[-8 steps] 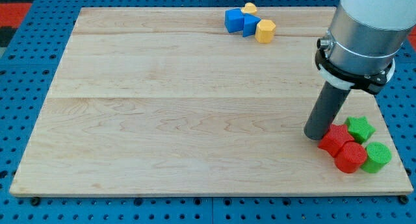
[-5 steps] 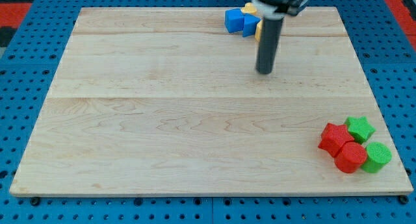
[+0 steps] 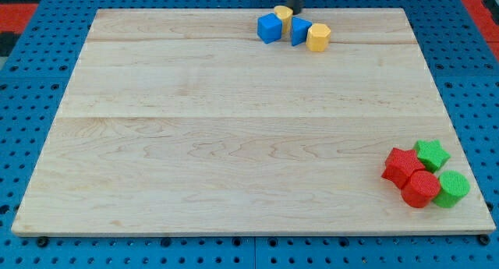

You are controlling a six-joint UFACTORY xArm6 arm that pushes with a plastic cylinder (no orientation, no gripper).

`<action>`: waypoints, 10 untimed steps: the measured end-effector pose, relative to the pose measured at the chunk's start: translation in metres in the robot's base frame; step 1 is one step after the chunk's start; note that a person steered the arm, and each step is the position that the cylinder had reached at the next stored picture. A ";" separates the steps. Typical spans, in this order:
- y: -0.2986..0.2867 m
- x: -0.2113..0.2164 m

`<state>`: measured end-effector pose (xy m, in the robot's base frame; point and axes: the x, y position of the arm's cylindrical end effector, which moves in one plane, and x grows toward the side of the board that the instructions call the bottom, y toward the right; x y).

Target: Move yellow heart towards red star

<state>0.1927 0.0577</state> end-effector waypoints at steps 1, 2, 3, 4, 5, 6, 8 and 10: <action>-0.010 0.000; -0.011 0.007; -0.013 0.031; -0.022 0.060; -0.039 0.085; -0.040 0.122; -0.054 0.133; -0.112 0.125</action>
<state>0.3182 -0.0541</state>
